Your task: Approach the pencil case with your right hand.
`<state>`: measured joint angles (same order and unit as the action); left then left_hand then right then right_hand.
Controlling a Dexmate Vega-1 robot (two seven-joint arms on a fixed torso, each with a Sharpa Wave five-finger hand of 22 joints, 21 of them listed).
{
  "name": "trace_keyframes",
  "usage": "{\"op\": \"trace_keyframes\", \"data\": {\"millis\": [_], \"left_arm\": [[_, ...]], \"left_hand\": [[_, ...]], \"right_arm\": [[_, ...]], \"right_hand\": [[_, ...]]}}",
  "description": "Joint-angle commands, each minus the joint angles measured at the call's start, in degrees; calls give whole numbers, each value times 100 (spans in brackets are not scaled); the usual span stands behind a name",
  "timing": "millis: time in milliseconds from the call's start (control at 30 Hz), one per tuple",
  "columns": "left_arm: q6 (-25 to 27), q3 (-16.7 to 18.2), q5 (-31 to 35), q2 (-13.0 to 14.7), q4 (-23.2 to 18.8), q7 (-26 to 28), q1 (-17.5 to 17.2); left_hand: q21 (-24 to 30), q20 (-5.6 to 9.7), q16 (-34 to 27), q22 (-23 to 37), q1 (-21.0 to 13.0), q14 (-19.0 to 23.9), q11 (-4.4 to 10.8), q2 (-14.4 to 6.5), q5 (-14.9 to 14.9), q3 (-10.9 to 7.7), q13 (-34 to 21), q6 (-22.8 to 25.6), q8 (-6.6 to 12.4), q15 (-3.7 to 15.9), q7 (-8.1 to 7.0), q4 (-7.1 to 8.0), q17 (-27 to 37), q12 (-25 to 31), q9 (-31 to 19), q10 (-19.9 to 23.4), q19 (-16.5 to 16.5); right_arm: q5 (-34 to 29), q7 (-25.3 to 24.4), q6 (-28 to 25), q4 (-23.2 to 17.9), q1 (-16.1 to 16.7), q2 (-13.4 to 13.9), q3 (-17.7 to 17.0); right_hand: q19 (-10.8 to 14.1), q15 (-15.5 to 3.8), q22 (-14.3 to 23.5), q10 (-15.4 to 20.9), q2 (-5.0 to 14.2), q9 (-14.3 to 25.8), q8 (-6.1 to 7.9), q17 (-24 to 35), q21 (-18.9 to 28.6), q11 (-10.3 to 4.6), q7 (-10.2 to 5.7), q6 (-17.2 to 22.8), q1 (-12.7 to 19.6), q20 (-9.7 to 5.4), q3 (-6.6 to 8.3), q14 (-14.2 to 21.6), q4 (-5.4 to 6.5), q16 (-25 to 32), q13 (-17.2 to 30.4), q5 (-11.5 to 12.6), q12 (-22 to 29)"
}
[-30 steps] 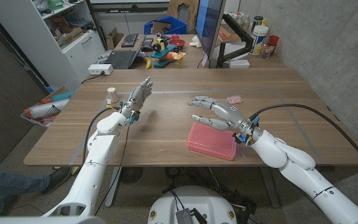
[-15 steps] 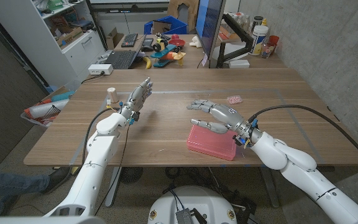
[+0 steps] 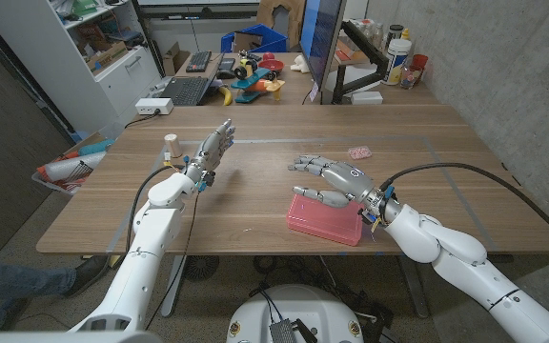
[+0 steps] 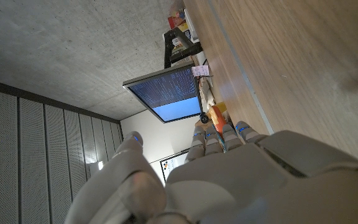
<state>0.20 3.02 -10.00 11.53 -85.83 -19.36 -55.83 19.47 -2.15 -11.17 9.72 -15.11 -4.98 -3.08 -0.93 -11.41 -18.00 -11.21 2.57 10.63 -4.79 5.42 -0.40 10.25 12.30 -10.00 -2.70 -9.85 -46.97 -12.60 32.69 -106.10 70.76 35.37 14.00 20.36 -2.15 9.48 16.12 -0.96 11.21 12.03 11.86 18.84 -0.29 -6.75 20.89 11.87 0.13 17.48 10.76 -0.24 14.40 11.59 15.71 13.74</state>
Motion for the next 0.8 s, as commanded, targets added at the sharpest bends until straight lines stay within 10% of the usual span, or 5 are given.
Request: {"op": "trace_keyframes", "data": {"millis": [33, 800], "left_arm": [[14, -1, 3, 12, -21, 22, -4], [14, 26, -8, 19, 2, 29, -19]], "left_hand": [[-41, -10, 26, 29, 0, -50, -10, -35, 5, -17, -4, 48, 17, 4, 30, -43, 18, -11, -27, 11, 16], [-108, -30, 32, 31, 11, -67, -6, -47, 5, -5, -4, 65, 21, 15, 25, -56, 18, -11, -27, 15, 8]], "right_arm": [[-238, -137, -259, -31, -47, 186, 162], [-261, -35, -506, -27, -112, 386, 447]], "right_hand": [[39, -39, 13, 18, 47, 9, -7, 11, -10, -54, -38, 13, 44, -5, 13, 56, -23, -21, 16, 28, -22], [119, -58, 15, 260, 56, 7, -36, 15, -98, -53, -89, -29, 45, -34, 8, 140, -51, -26, 10, 48, 20]]}}
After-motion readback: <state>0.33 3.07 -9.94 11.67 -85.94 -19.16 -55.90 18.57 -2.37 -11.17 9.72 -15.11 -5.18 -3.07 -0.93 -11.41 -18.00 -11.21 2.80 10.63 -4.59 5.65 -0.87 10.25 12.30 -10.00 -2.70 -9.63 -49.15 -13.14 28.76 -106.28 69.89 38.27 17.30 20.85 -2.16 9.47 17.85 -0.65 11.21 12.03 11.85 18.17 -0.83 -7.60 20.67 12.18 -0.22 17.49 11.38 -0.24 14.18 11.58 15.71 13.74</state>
